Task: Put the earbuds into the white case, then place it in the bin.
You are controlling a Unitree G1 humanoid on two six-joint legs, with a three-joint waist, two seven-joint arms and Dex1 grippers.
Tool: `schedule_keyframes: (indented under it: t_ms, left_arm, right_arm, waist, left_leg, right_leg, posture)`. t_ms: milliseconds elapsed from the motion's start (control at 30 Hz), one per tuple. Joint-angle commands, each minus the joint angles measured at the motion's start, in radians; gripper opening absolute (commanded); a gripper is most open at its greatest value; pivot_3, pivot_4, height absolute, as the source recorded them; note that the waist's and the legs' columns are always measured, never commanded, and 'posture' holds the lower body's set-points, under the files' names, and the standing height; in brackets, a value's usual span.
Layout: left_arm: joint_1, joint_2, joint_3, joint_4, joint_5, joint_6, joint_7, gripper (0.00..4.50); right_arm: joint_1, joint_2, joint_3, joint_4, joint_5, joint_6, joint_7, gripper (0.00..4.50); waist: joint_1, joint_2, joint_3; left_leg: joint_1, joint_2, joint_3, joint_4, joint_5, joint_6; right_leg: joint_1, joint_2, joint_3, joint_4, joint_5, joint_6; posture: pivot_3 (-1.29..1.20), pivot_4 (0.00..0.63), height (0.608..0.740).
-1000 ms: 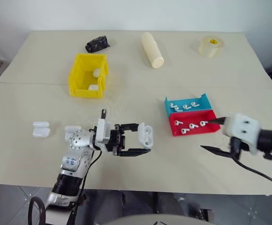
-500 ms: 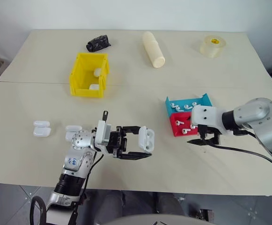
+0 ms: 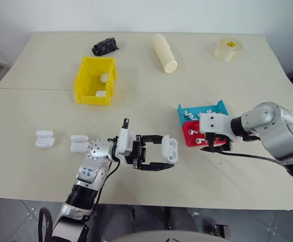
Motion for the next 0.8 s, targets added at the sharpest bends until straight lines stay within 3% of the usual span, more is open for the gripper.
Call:
schedule_keyframes:
  t_ms: [33,100,667,800]
  left_arm:
    - [0.011,-0.001,-0.001,-0.036,-0.007,0.002,0.017,2.78]
    - [0.015,0.002,-0.001,-0.042,-0.008,0.004,0.021,2.78]
    - [0.042,0.012,-0.002,-0.085,-0.013,0.020,0.047,2.78]
    - [0.042,0.011,-0.003,-0.089,-0.014,0.024,0.047,2.78]
  right_arm:
    - [-0.016,0.007,-0.009,-0.003,-0.016,-0.023,0.021,2.93]
    - [-0.013,0.016,-0.012,-0.007,-0.018,-0.019,0.023,2.28]
    - [-0.004,0.038,-0.003,0.018,-0.057,-0.074,0.064,2.28]
    - [-0.002,0.046,-0.006,0.023,-0.061,-0.081,0.069,1.10]
  waist:
    - [-0.001,0.000,0.000]
    - [-0.001,0.000,0.000]
    - [0.000,0.000,0.000]
    - [0.000,0.000,0.000]
  left_leg:
    - [0.000,0.000,0.000,0.000,0.000,0.000]
    - [0.000,0.000,0.000,0.000,0.000,0.000]
    - [0.000,0.000,0.000,0.000,0.000,0.000]
    - [0.000,0.000,0.000,0.000,0.000,0.000]
  right_leg:
    - [0.000,0.000,0.000,0.000,0.000,0.000]
    - [0.000,0.000,0.000,0.000,0.000,0.000]
    - [0.000,0.000,0.000,0.000,0.000,0.000]
    - [0.000,0.000,0.000,0.000,0.000,0.000]
  posture:
    - [0.00,0.150,0.740]
    - [0.00,0.150,0.740]
    - [0.00,0.150,0.740]
    - [0.00,0.150,0.740]
